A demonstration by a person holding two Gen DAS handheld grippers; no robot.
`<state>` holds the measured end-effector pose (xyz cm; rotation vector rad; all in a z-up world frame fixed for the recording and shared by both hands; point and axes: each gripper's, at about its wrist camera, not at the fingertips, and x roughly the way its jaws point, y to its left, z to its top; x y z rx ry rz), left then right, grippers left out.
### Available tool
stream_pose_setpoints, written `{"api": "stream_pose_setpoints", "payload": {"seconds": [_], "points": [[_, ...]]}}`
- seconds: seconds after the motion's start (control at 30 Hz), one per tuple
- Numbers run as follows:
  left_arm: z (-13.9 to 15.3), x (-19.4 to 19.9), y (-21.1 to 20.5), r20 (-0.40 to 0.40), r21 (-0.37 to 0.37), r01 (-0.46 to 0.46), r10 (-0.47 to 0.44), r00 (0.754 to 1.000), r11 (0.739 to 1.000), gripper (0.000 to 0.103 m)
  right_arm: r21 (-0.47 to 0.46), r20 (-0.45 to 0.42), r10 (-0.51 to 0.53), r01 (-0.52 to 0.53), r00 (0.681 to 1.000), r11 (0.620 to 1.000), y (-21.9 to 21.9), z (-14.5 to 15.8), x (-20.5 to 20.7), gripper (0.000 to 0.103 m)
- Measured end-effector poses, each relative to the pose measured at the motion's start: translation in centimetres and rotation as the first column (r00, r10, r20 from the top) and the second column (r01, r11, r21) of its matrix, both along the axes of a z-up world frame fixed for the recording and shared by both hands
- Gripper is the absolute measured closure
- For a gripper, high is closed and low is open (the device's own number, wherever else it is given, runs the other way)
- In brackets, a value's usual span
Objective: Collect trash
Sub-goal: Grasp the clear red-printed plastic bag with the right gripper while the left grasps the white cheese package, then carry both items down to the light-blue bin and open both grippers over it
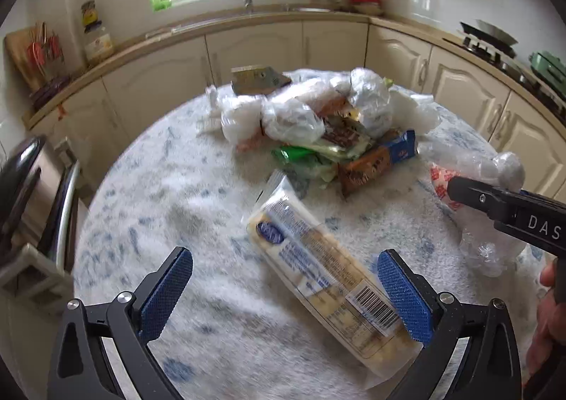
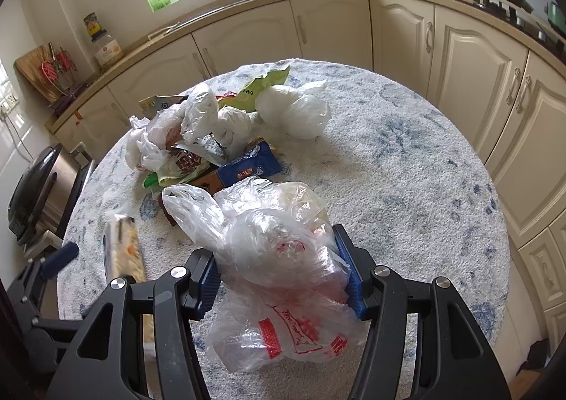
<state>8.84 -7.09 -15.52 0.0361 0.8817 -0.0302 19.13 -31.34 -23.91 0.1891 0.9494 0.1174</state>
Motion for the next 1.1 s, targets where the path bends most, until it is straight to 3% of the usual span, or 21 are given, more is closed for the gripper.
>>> {"api": "stream_pose_setpoints", "payload": {"seconds": [0.1, 0.13, 0.17, 0.2, 0.27, 0.33, 0.6, 0.77, 0.97, 1.1], "points": [[-1.2, 0.6, -1.3, -0.065, -0.061, 0.000, -0.004, 0.998, 0.998, 0.003, 0.006, 0.004, 0.008, -0.008, 1.000, 1.000, 0.2, 0.3, -0.2, 0.045], [-1.6, 0.9, -1.4, -0.094, -0.091, 0.012, -0.021, 0.995, 0.996, 0.011, 0.007, 0.007, 0.013, -0.013, 1.000, 1.000, 0.4, 0.4, -0.3, 0.045], [-1.4, 0.7, -1.7, -0.060, -0.077, 0.019, -0.023, 0.998, 0.997, 0.023, 0.007, 0.010, 0.017, -0.017, 1.000, 1.000, 0.4, 0.5, -0.4, 0.045], [-1.2, 0.5, -1.7, -0.054, -0.095, 0.036, -0.041, 0.998, 0.995, 0.031, 0.006, 0.014, 0.022, -0.022, 1.000, 1.000, 0.5, 0.7, -0.6, 0.045], [-0.8, 0.2, -1.4, -0.055, -0.124, 0.064, -0.072, 0.996, 0.990, 0.055, 0.001, 0.017, 0.028, -0.028, 0.999, 1.000, 0.4, 0.9, -1.0, 0.045], [-0.5, 0.2, -0.9, -0.064, -0.157, 0.100, -0.111, 0.992, 0.982, 0.071, 0.003, 0.020, 0.019, -0.019, 1.000, 1.000, 0.1, 0.9, -1.5, 0.045], [1.9, -0.5, -0.7, 0.013, -0.127, 0.206, -0.206, 0.978, 0.970, 0.072, 0.053, 0.069, -0.044, 0.041, 0.997, 0.998, -2.5, 2.0, -3.7, 0.045], [4.2, -2.1, -2.8, 0.083, -0.111, 0.278, -0.270, 0.959, 0.954, 0.072, 0.080, 0.115, -0.101, 0.092, 0.988, 0.993, -5.2, 3.6, -5.6, 0.045], [6.8, -3.3, -8.1, 0.150, -0.121, 0.414, -0.396, 0.906, 0.902, 0.072, 0.087, 0.173, -0.206, 0.193, 0.963, 0.977, -10.6, 6.0, -9.0, 0.045], [7.6, -3.7, -13.2, 0.176, -0.132, 0.526, -0.502, 0.847, 0.840, 0.072, 0.073, 0.196, -0.299, 0.290, 0.934, 0.954, -15.5, 7.0, -11.9, 0.045]]}}
